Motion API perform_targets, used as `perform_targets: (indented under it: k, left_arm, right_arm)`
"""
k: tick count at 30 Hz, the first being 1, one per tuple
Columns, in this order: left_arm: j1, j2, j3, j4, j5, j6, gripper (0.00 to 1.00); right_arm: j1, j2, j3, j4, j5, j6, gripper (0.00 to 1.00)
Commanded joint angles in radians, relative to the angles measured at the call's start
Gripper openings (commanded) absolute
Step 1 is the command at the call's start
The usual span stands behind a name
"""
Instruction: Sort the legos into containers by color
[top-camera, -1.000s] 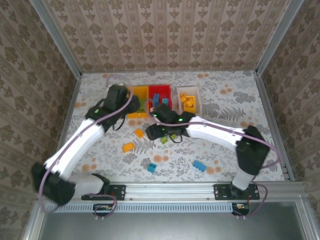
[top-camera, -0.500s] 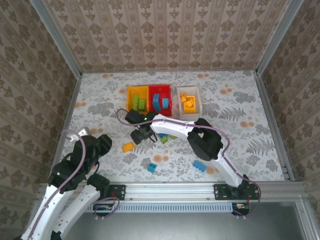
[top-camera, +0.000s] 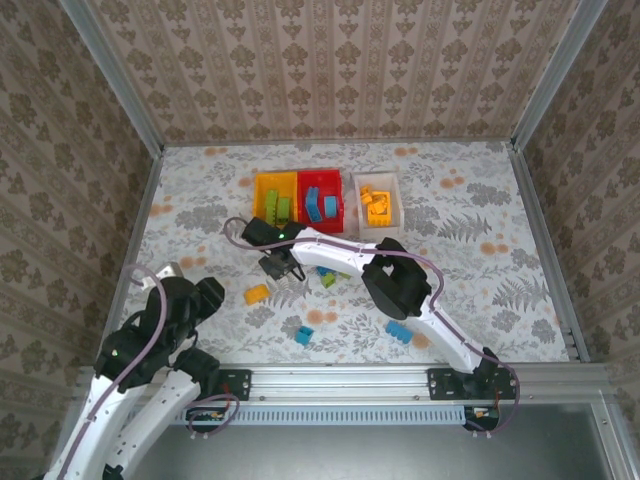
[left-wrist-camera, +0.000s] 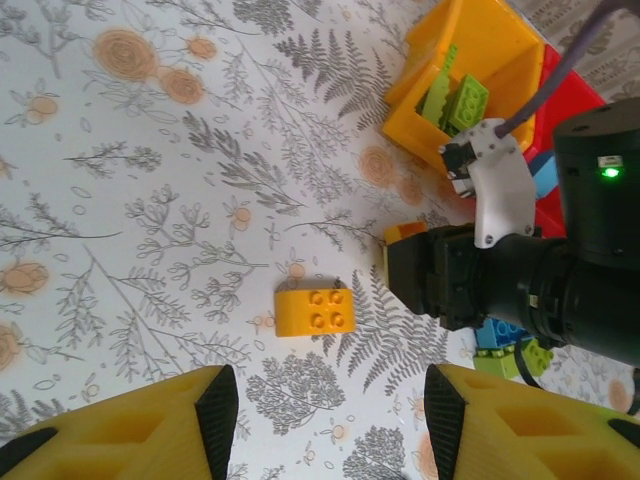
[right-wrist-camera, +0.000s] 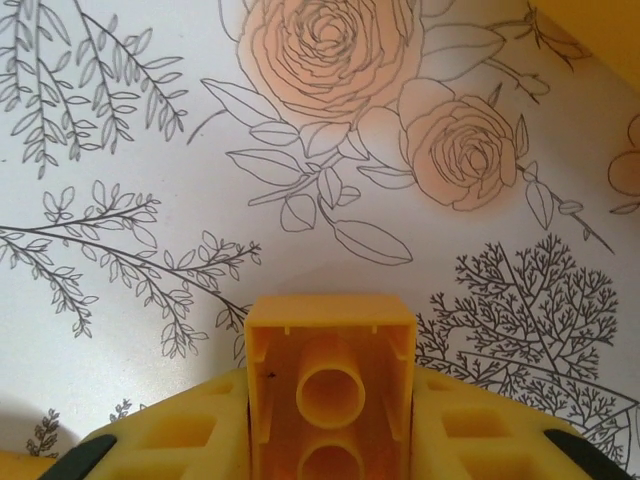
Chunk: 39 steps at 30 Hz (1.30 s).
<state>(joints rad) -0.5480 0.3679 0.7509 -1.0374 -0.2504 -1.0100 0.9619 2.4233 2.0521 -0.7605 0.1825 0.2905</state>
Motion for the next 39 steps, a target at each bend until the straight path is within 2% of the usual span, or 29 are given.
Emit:
perform_targets:
  k: [1, 6, 9, 12, 16, 21, 25, 34, 39]
  left_arm:
    - [0.006, 0.035, -0.002, 0.095, 0.071, 0.052, 0.56]
    - [0.005, 0.114, 0.004, 0.236, 0.176, 0.096, 0.56]
    - [0.003, 0.203, 0.028, 0.340, 0.254, 0.119, 0.56]
    - [-0.028, 0.321, 0.070, 0.429, 0.290, 0.137, 0.56]
    - [-0.135, 0.490, 0.148, 0.538, 0.253, 0.188, 0.56]
    - [-0.293, 0.743, 0.289, 0.582, 0.178, 0.271, 0.56]
    - [-0.356, 0.883, 0.354, 0.619, 0.168, 0.283, 0.56]
    - [-0.395, 1.019, 0.427, 0.628, 0.154, 0.317, 0.56]
    - [-0.422, 1.072, 0.468, 0.610, 0.157, 0.372, 0.57]
  right_arm:
    - [-0.002, -0.094, -0.029, 0.001, 0.045, 0.006, 0.29]
    - [-0.014, -0.334, -0.181, 0.056, 0.080, 0.028, 0.28]
    - [-0.060, -0.476, -0.298, 0.065, 0.082, 0.060, 0.28]
    - [-0.153, -0.604, -0.433, 0.081, 0.068, 0.094, 0.28]
    - [-0.328, -0.706, -0.556, 0.104, 0.019, 0.129, 0.29]
    - [-0.496, -0.666, -0.541, 0.087, -0.025, 0.161, 0.28]
    - [-0.578, -0.558, -0.440, 0.065, -0.070, 0.165, 0.29]
    - [-0.644, -0.281, -0.129, -0.061, -0.107, 0.172, 0.31]
    - [-0.646, -0.258, -0.097, -0.062, -0.118, 0.181, 0.47]
